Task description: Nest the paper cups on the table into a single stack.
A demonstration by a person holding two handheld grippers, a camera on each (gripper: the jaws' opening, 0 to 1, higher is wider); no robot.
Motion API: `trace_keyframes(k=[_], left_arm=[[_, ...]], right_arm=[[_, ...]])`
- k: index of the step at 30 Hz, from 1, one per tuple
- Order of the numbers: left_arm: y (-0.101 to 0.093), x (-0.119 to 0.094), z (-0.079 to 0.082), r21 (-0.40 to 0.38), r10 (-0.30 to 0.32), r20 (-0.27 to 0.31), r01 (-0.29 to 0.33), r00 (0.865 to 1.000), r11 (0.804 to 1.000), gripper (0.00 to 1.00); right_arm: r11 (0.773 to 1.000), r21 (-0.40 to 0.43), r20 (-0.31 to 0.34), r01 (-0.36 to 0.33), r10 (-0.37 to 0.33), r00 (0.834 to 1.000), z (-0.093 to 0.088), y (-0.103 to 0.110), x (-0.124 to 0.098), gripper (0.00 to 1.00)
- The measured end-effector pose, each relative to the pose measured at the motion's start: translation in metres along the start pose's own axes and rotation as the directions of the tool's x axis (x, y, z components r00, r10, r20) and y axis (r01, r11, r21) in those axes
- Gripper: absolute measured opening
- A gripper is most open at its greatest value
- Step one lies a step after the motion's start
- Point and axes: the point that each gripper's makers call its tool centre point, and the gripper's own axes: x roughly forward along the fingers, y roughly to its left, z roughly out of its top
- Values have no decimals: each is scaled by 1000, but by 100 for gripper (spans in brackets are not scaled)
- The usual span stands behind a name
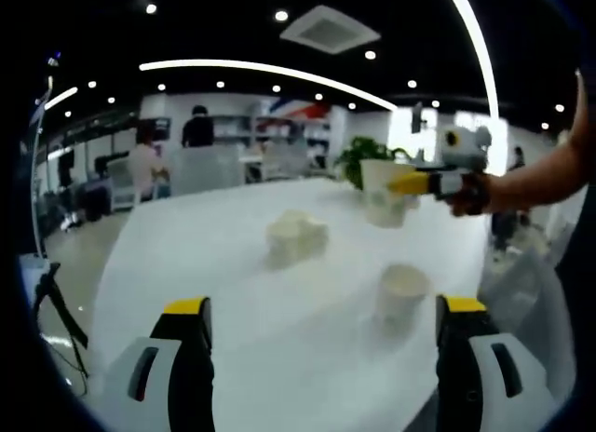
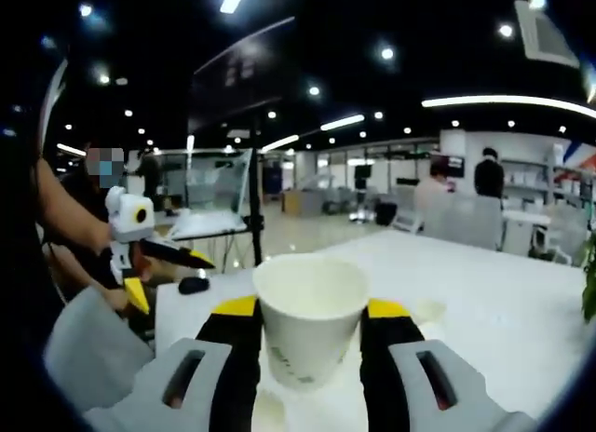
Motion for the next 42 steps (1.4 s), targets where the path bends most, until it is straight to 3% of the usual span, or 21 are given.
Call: trace_keyframes(k=[17, 30, 42], left_arm=[[-2, -7, -2, -25, -7, -3, 7, 1000, 1000, 98], [0, -3, -4, -33, 0, -17, 0, 1000, 999, 98], [-2, 3, -3, -30, -12, -17, 12, 1000, 999, 98]], right_arm=[[997, -38, -1, -63, 63, 998, 1, 30, -9, 39], [996, -5, 23, -84, 84, 996, -1, 44, -20, 40], [996, 10, 22, -88, 88, 996, -14, 50, -20, 40]])
